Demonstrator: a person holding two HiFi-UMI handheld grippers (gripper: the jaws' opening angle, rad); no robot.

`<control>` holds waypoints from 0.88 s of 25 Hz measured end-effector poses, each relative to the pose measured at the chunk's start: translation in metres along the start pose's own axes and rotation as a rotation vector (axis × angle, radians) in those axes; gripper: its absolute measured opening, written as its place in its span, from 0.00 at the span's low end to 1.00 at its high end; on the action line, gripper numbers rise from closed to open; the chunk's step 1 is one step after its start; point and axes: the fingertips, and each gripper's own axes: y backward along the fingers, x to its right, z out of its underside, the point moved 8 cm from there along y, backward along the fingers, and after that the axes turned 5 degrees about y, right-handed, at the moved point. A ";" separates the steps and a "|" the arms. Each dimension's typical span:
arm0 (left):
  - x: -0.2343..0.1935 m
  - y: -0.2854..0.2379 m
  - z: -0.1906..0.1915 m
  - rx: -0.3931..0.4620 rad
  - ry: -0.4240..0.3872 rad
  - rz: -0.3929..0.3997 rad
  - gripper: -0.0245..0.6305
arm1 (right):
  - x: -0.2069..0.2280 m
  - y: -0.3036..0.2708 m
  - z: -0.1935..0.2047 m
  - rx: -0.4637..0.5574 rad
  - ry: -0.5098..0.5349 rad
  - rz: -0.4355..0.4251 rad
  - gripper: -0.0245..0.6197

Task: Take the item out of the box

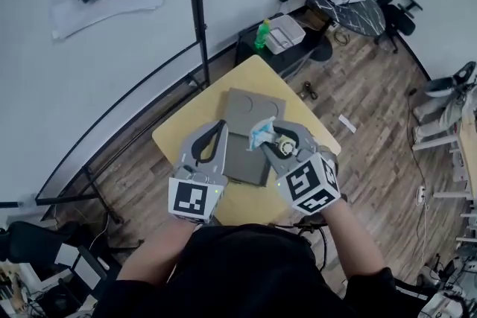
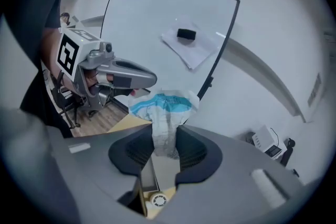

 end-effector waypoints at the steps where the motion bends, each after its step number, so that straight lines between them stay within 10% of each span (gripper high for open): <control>1: 0.002 0.000 -0.002 0.002 -0.004 0.004 0.04 | 0.000 0.005 -0.001 0.028 -0.012 0.027 0.23; 22: 0.022 -0.002 -0.025 0.033 -0.029 0.038 0.04 | -0.007 0.061 0.003 0.439 -0.269 0.402 0.22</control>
